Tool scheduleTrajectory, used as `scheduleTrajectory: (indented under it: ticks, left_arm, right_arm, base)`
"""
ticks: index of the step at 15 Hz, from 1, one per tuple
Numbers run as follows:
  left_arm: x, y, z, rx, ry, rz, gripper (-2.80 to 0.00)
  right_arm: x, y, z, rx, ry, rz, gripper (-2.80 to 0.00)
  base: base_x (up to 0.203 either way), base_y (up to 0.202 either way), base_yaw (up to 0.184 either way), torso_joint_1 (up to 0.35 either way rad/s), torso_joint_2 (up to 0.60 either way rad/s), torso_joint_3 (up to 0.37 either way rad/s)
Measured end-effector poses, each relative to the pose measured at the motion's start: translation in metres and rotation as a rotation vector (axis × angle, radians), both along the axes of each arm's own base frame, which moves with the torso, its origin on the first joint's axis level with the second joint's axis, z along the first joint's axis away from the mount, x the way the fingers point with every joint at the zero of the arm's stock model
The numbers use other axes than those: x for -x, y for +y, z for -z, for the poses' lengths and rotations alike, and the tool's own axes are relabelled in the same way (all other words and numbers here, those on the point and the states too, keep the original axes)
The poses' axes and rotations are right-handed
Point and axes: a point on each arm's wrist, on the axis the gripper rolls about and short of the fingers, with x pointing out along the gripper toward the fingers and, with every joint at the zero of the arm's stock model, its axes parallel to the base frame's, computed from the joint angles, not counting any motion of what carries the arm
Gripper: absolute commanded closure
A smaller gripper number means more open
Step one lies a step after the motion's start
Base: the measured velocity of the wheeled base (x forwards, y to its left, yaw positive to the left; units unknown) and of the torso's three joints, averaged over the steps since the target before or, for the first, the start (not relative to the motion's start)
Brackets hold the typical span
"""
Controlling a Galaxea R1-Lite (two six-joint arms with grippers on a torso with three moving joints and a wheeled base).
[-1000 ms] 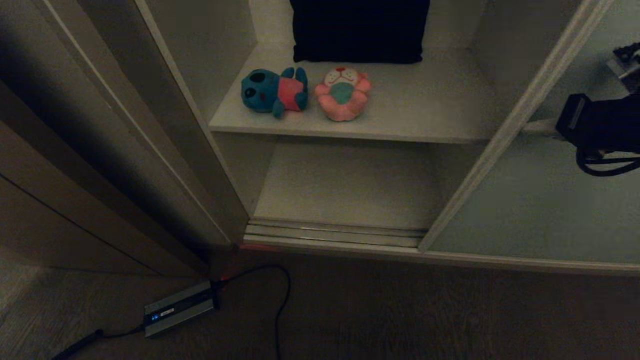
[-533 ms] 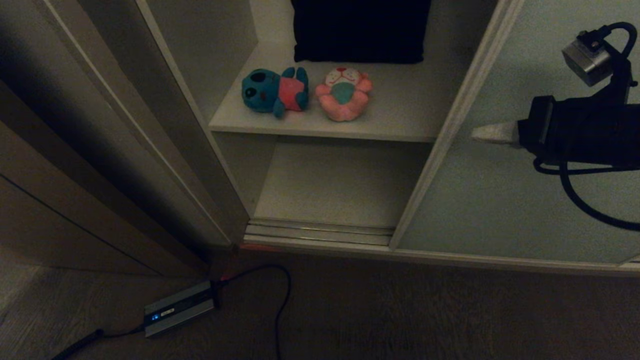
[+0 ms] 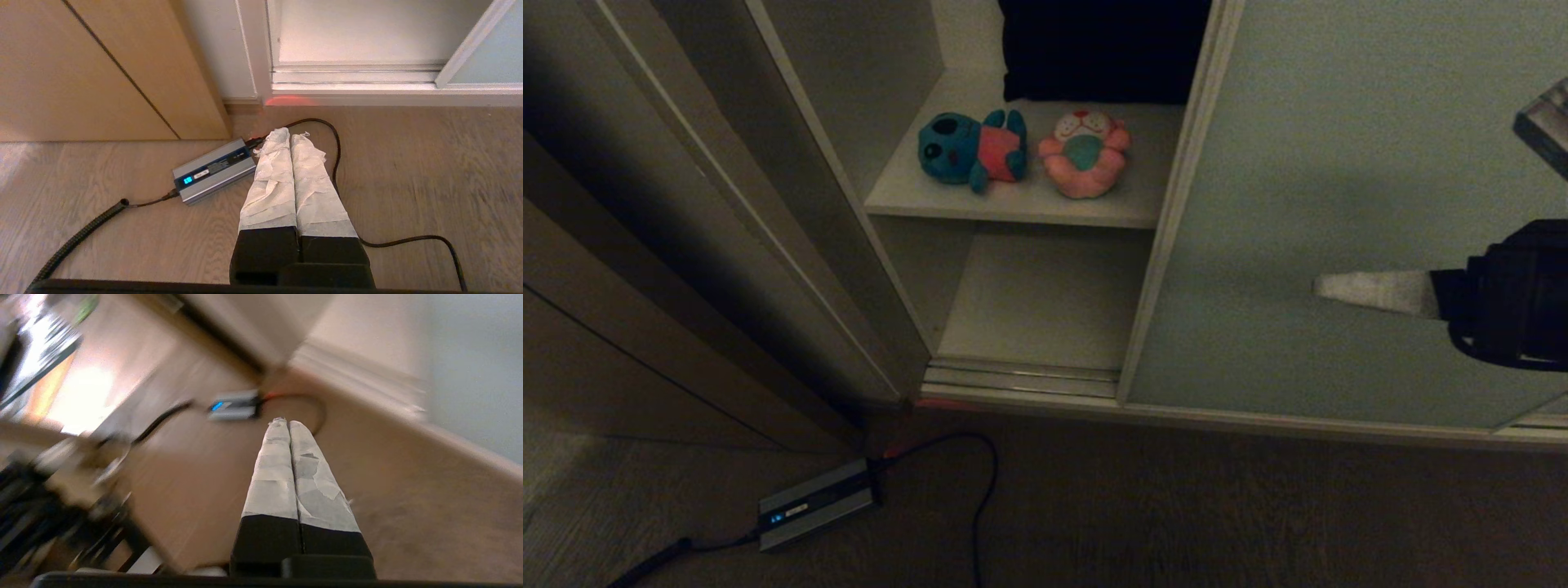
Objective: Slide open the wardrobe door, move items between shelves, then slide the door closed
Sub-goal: Close the door
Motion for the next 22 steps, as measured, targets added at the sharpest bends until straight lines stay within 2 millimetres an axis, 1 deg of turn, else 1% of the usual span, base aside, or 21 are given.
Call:
scheduleTrajectory:
  ticks: [2, 5, 10, 13, 14, 16, 18, 21, 22]
  left_arm:
    - [0.000, 0.000, 0.000, -0.001, 0.000, 0.000, 0.00]
    - [0.000, 0.000, 0.000, 0.000, 0.000, 0.000, 0.00]
    - [0.000, 0.000, 0.000, 0.000, 0.000, 0.000, 0.00]
    - [0.000, 0.000, 0.000, 0.000, 0.000, 0.000, 0.00]
    - [0.000, 0.000, 0.000, 0.000, 0.000, 0.001, 0.00]
    - [0.000, 0.000, 0.000, 0.000, 0.000, 0.000, 0.00]
    - [0.000, 0.000, 0.000, 0.000, 0.000, 0.000, 0.00]
    - [0.000, 0.000, 0.000, 0.000, 0.000, 0.000, 0.00]
    - [0.000, 0.000, 0.000, 0.000, 0.000, 0.000, 0.00]
  right_arm:
    - [0.007, -0.020, -0.006, 0.002, -0.031, 0.158, 0.00]
    - [0.018, -0.053, -0.007, 0.017, -0.041, 0.439, 0.00]
    - [0.040, -0.126, -0.003, 0.035, -0.029, 0.985, 0.00]
    - [0.054, -0.173, 0.001, 0.038, 0.014, 1.312, 0.00]
    - [0.055, -0.189, 0.001, 0.036, 0.032, 1.390, 0.00]
    - [0.049, -0.224, -0.002, 0.028, 0.061, 1.495, 0.00]
    - [0.040, -0.260, -0.012, 0.023, 0.044, 1.547, 0.00]
    - [0.023, -0.315, -0.031, 0.016, -0.013, 1.560, 0.00]
    - [0.018, -0.331, -0.033, 0.013, -0.023, 1.553, 0.00]
  base:
    - [0.000, 0.000, 0.000, 0.000, 0.00, 0.000]
    - [0.000, 0.000, 0.000, 0.000, 0.00, 0.000]
    - [0.000, 0.000, 0.000, 0.000, 0.00, 0.000]
    - [0.000, 0.000, 0.000, 0.000, 0.00, 0.000]
    - [0.000, 0.000, 0.000, 0.000, 0.00, 0.000]
    - [0.000, 0.000, 0.000, 0.000, 0.00, 0.000]
    - [0.000, 0.000, 0.000, 0.000, 0.00, 0.000]
    - [0.000, 0.000, 0.000, 0.000, 0.00, 0.000]
    - [0.000, 0.000, 0.000, 0.000, 0.00, 0.000]
